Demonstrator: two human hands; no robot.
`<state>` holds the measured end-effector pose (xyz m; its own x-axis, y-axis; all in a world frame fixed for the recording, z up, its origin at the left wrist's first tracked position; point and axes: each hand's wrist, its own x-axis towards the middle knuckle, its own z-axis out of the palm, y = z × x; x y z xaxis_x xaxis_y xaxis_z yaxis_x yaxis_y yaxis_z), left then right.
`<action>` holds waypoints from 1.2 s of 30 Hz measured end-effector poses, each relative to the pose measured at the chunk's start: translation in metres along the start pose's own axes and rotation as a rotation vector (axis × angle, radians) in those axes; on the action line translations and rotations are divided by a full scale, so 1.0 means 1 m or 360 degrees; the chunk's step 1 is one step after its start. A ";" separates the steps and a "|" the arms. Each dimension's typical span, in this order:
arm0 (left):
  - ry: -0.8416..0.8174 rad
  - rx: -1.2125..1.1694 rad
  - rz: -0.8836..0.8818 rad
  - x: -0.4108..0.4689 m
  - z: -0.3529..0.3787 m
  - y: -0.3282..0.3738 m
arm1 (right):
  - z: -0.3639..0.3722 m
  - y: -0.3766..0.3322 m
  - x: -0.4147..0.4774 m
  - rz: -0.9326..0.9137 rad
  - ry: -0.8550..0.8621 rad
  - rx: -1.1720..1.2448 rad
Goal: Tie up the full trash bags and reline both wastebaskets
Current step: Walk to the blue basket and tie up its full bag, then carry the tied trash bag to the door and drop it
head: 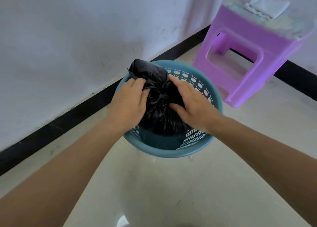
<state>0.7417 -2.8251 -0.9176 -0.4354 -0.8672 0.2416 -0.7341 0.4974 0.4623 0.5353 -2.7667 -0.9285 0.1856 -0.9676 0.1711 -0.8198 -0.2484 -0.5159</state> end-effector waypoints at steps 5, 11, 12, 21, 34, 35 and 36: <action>0.0009 -0.0008 -0.0048 0.022 -0.085 0.046 | -0.090 -0.055 0.023 0.0025 0.0014 -0.0051; 0.0020 -0.0233 -0.0173 0.049 -0.269 0.145 | -0.253 -0.165 0.049 -0.0024 0.0025 -0.0018; -0.0016 -0.0272 -0.0181 0.051 -0.303 0.163 | -0.283 -0.188 0.052 -0.0022 0.0043 -0.0010; -0.0115 -0.0405 -0.0242 0.054 -0.631 0.315 | -0.567 -0.421 0.074 -0.0146 0.0051 0.0021; 0.0703 0.0018 -0.0716 -0.125 -0.814 0.398 | -0.624 -0.624 0.088 -0.1096 0.0053 0.0119; 0.0751 0.0076 -0.0816 -0.153 -0.820 0.402 | -0.609 -0.646 0.081 -0.1224 -0.0004 0.0129; 0.0786 0.0137 -0.0909 -0.181 -0.828 0.406 | -0.595 -0.669 0.073 -0.1331 -0.0051 0.0141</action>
<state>0.9537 -2.4864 -0.0674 0.2933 -0.8905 0.3478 -0.8224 -0.0494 0.5668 0.7747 -2.6451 -0.0710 0.7294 -0.4636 0.5030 -0.3600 -0.8854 -0.2939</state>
